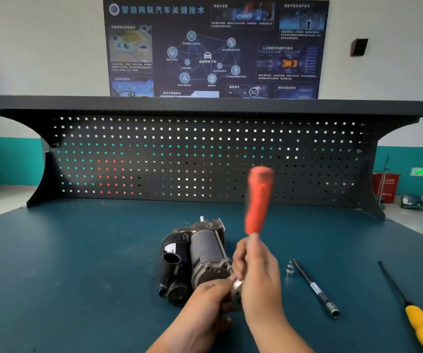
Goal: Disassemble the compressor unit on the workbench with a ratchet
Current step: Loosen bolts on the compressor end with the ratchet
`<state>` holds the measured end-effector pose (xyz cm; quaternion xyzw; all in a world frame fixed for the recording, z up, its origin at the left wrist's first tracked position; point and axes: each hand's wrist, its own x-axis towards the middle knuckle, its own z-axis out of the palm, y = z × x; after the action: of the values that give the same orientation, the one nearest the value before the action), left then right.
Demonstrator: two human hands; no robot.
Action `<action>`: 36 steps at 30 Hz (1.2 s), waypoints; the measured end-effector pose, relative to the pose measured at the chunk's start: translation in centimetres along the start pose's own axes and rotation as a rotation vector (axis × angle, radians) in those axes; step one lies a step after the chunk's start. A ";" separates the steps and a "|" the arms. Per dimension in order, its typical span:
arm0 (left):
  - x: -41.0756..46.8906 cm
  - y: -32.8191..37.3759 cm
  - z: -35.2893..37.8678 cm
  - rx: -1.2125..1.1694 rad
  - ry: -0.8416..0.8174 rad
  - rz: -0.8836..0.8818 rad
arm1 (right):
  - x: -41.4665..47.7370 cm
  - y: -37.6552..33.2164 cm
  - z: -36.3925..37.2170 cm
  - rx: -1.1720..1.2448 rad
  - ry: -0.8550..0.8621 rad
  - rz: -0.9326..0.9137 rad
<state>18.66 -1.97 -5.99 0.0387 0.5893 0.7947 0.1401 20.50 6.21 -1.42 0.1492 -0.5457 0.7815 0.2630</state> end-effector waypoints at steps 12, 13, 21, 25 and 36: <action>0.1 0.1 0.1 0.014 -0.005 -0.047 | 1.1 0.2 -0.5 0.133 0.096 0.087; 0.1 0.1 0.0 0.026 -0.007 -0.044 | 0.8 0.2 -0.4 0.052 0.012 0.026; -0.1 0.0 -0.2 0.063 0.003 0.062 | -0.6 0.6 0.3 -0.603 -0.243 -0.321; 0.0 0.2 0.0 0.009 0.034 0.035 | 0.0 -0.2 0.2 -0.025 0.062 0.006; -0.3 0.6 0.2 0.001 0.046 -0.025 | 0.9 0.1 -0.6 0.112 0.096 0.061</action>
<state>18.90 -2.02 -5.38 0.0129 0.5932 0.7933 0.1363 19.73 7.01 -1.20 0.1093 -0.4922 0.8247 0.2564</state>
